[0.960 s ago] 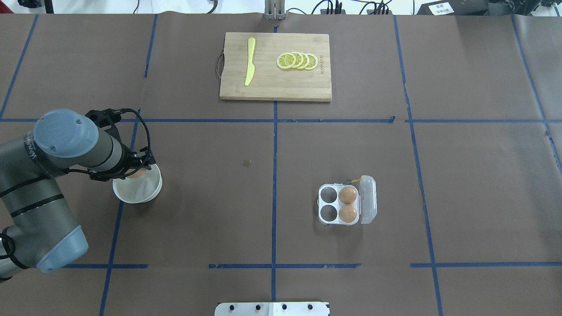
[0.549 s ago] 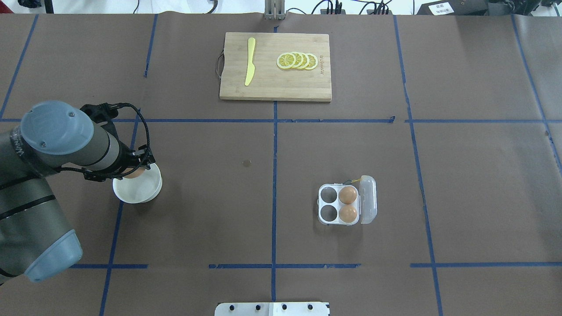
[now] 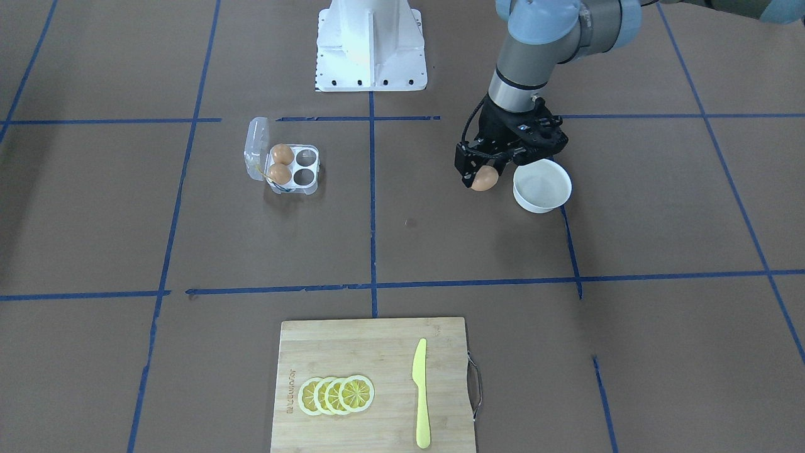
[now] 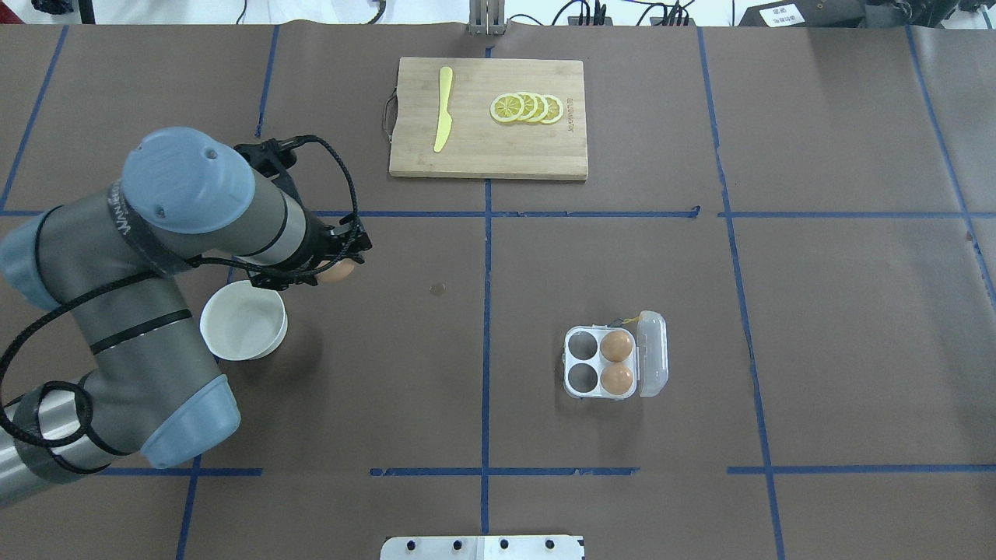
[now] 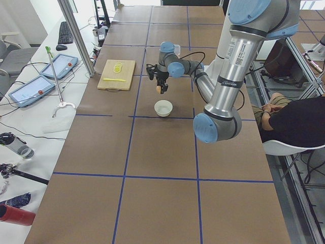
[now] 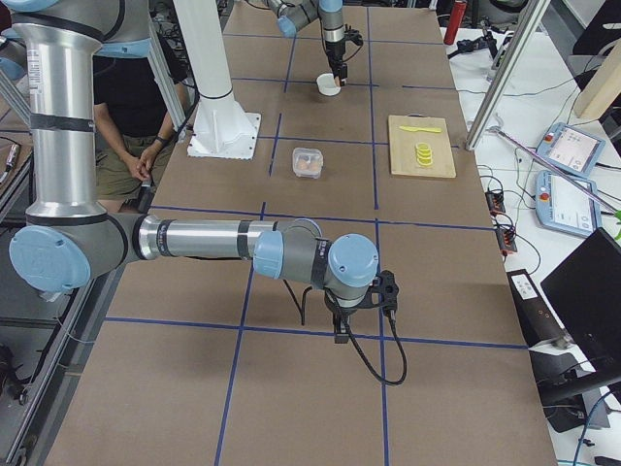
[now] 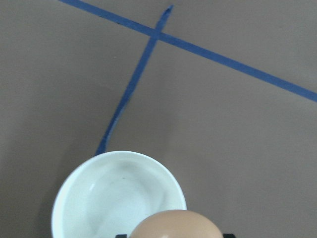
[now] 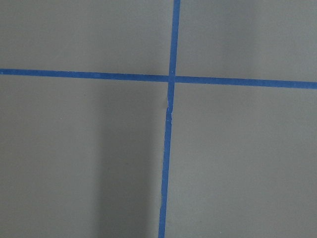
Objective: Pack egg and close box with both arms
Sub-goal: 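Carry the egg with the left gripper over the plastic egg carton, then lower the egg into an empty carton cup and open the left gripper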
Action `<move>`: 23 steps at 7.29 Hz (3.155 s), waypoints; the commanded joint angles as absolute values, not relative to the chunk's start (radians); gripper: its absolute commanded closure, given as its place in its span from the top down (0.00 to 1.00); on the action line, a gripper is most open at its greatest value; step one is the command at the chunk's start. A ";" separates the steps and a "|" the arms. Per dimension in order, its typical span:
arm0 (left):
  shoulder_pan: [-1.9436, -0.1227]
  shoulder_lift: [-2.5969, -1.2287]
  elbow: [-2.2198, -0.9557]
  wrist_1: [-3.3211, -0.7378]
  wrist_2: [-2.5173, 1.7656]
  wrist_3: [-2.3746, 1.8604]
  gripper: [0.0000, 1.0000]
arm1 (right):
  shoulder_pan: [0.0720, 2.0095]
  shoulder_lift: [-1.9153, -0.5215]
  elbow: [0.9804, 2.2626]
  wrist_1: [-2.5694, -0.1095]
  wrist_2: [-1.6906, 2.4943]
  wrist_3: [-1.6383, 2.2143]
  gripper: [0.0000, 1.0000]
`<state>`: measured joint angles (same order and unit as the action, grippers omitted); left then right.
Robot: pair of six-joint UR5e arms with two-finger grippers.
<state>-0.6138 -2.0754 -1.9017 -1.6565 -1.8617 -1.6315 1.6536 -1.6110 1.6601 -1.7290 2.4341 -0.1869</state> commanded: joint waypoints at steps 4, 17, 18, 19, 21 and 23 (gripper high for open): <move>-0.447 -2.288 -1.631 -2.060 -1.853 -1.968 0.00 | 1.654 -1.608 1.670 -1.729 2.436 -0.172 1.00; -0.321 -2.437 -1.419 -2.180 -1.713 -1.959 1.00 | 1.652 -1.566 1.664 -1.732 2.430 -0.175 1.00; -0.321 -2.437 -1.423 -2.177 -1.715 -1.959 1.00 | 1.651 -1.565 1.664 -1.732 2.433 -0.175 1.00; -0.327 -2.437 -1.442 -2.169 -1.718 -1.957 1.00 | 1.648 -1.546 1.667 -1.730 2.428 -0.173 1.00; -0.400 -2.436 -1.508 -2.111 -1.783 -1.956 1.00 | 1.646 -1.534 1.663 -1.730 2.437 -0.166 1.00; -0.480 -2.419 -1.554 -2.039 -1.853 -1.918 1.00 | 1.640 -1.534 1.698 -1.703 2.451 -0.085 1.00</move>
